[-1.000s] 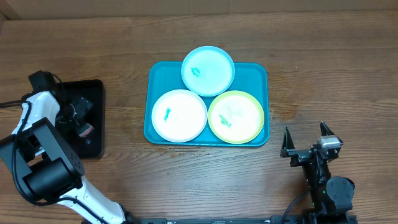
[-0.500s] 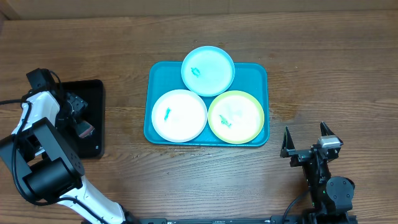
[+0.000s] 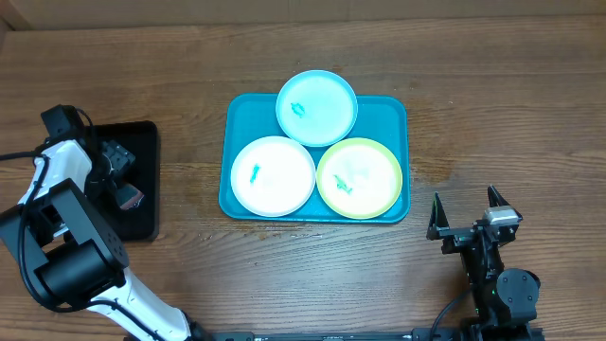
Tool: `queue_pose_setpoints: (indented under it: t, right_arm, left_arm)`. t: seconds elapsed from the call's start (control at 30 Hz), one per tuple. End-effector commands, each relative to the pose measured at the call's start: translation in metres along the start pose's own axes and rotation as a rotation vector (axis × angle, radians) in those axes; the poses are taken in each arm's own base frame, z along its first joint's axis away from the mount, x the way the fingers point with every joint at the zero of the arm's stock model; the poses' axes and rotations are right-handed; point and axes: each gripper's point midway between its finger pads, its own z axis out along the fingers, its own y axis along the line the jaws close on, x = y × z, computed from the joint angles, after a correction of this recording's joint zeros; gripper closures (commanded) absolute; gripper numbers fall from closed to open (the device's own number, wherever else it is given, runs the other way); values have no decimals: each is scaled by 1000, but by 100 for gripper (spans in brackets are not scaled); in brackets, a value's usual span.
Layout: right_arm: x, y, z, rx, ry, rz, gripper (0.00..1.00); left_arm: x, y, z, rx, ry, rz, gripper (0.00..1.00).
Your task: Clean dirty plates on tray and stack at the side
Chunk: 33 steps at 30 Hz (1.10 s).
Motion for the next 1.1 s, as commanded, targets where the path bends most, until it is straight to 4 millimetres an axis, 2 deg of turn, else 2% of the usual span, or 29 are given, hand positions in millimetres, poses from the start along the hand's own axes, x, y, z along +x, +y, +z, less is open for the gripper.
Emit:
queue_pose_setpoints:
  t: [0.0,0.17,0.2,0.27,0.3,0.33,0.37,0.47,0.57,0.6,0.8,0.83,0.97,1.07]
  right_arm:
    - [2,-1,0,3,-4,-1,0]
    - [2,-1,0,3,-4,-1,0]
    - [2,-1,0,3,-4,-1,0]
    - [2,-1,0,3,-4,-1,0]
    - [2,-1,0,3,-4,-1,0]
    - [2,-1,0,3,-4,-1,0]
    - [2,-1,0,3,-4,-1,0]
    - [2,-1,0,3,-4,-1,0]
    - [2,-1,0,3,-4,-1,0]
    - [2,-1,0,3,-4,-1,0]
    - [2,-1,0,3,-4,-1,0]
    - [2,-1,0,3,-4,-1,0]
    - [2,-1,0,3,-4,-1,0]
    - [2,-1,0,3,-4,-1,0]
  left_arm:
    - [12,8,14,-33,31,14,16]
    - [19,10,23,-46,59,17,20]
    - [19,11,24,-47,62,17,25]
    - [18,12,24,-56,57,18,49]
    - [17,14,24,-69,51,18,63]
    - [17,16,24,-79,47,19,84]
    - [16,17,24,-84,45,19,95]
    - [18,18,24,-87,50,20,96]
    - [25,19,23,-89,82,22,16]
    - [30,17,23,-78,105,22,1]
    - [67,3,16,29,277,12,0]
    - [70,1,15,38,293,9,3]
    - [74,1,14,43,311,9,34]
    - [74,1,14,43,311,9,69]
